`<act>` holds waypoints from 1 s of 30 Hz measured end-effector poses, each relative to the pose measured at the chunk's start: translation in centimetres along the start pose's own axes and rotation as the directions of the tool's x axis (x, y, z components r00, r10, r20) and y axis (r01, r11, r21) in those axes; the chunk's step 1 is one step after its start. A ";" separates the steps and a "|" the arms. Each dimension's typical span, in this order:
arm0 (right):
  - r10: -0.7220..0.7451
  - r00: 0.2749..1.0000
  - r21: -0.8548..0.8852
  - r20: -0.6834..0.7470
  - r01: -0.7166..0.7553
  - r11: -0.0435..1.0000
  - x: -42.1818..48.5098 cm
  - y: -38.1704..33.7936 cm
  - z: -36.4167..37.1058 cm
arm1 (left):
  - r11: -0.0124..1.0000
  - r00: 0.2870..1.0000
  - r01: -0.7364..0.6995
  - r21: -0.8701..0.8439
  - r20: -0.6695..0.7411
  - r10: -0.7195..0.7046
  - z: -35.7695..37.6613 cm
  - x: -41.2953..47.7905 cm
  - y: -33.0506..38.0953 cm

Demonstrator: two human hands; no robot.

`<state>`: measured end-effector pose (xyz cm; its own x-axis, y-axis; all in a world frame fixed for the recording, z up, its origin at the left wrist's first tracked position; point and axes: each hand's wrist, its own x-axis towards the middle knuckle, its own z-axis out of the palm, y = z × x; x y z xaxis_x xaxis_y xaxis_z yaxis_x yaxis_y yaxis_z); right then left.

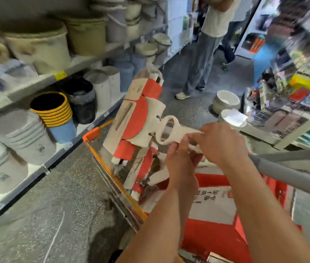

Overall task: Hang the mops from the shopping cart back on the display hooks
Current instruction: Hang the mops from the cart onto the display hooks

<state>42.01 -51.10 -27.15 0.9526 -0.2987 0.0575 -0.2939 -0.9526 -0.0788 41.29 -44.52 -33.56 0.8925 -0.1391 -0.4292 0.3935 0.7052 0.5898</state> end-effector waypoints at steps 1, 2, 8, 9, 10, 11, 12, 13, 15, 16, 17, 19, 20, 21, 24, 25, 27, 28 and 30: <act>0.004 0.999 0.049 -0.033 -0.002 0.999 -1.0 0.1 -0.8 | 0.999 0.999 -0.040 0.022 0.012 0.040 0.3 -1.2 0.4; 0.002 0.998 0.101 -0.059 0.004 0.995 -1.8 0.2 -1.4 | 0.996 0.997 -0.082 0.032 0.017 0.081 0.5 -2.5 0.9; -0.023 0.994 0.457 -0.104 0.069 0.887 -6.1 -0.8 -4.5 | 0.961 0.961 -0.271 0.055 0.072 0.267 0.5 -8.5 4.2; -0.028 0.993 0.510 -0.113 0.082 0.856 -6.7 -1.3 -4.9 | 0.952 0.952 -0.301 0.052 0.072 0.297 0.4 -9.4 5.0; -0.039 0.991 0.560 -0.125 0.103 0.822 -7.3 -1.9 -5.3 | 0.941 0.942 -0.333 0.060 0.072 0.329 0.2 -10.3 5.8; -0.050 0.989 0.605 -0.137 0.124 0.787 -7.8 -2.6 -5.7 | 0.928 0.929 -0.368 0.068 0.074 0.363 0.0 -11.0 6.6; -0.067 0.986 0.639 -0.155 0.151 0.755 -8.3 -3.4 -6.0 | 0.911 0.914 -0.403 0.083 0.072 0.398 -0.4 -11.6 7.5; -0.085 0.981 0.661 -0.176 0.181 0.728 -8.9 -4.4 -6.4 | 0.893 0.898 -0.440 0.090 0.071 0.435 -0.8 -12.2 8.3; -0.126 0.967 0.698 -0.221 0.247 0.672 -10.0 -6.5 -7.2 | 0.855 0.861 -0.508 0.104 0.078 0.502 -1.7 -13.3 10.3; -0.143 0.961 0.717 -0.239 0.273 0.641 -10.5 -7.6 -7.6 | 0.834 0.842 -0.539 0.120 0.075 0.534 -2.2 -14.0 11.3; -0.158 0.954 0.735 -0.254 0.297 0.609 -11.0 -8.7 -7.9 | 0.811 0.822 -0.569 0.136 0.068 0.566 -2.8 -14.6 12.5; -0.185 0.941 0.770 -0.285 0.339 0.540 -12.1 -11.5 -8.3 | 0.766 0.782 -0.622 0.162 0.066 0.620 -4.4 -15.8 14.9; -0.189 0.937 0.790 -0.293 0.349 0.504 -12.7 -13.0 -8.5 | 0.743 0.761 -0.646 0.173 0.073 0.645 -5.3 -16.6 16.1; -0.191 0.936 0.810 -0.297 0.353 0.469 -13.4 -14.6 -8.7 | 0.721 0.741 -0.668 0.182 0.075 0.667 -6.3 -17.2 17.4; -0.240 0.913 0.820 -0.331 0.404 0.406 -15.9 -19.7 -9.6 | 0.639 0.653 -0.751 0.167 0.040 0.757 -9.5 -19.7 21.5; -0.265 0.900 0.810 -0.345 0.429 0.400 -16.8 -21.4 -10.0 | 0.624 0.633 -0.768 0.141 0.026 0.774 -10.7 -20.5 22.8; -0.320 0.869 0.792 -0.377 0.482 0.376 -18.7 -24.9 -10.6 | 0.606 0.611 -0.788 0.114 0.013 0.792 -13.2 -22.4 25.4; -0.344 0.855 0.785 -0.389 0.503 0.362 -19.7 -26.7 -11.0 | 0.590 0.595 -0.800 0.110 0.010 0.804 -14.6 -23.3 26.7; -0.381 0.836 0.783 -0.395 0.523 0.336 -21.8 -30.3 -11.5 | 0.556 0.559 -0.822 0.126 -0.012 0.829 -17.3 -25.2 29.4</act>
<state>29.28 -16.40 -14.57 0.8775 0.0908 0.4709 0.4610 -0.4304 -0.7760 26.56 -8.23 -17.27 0.8226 0.5150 0.2410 -0.4867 0.4186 0.7667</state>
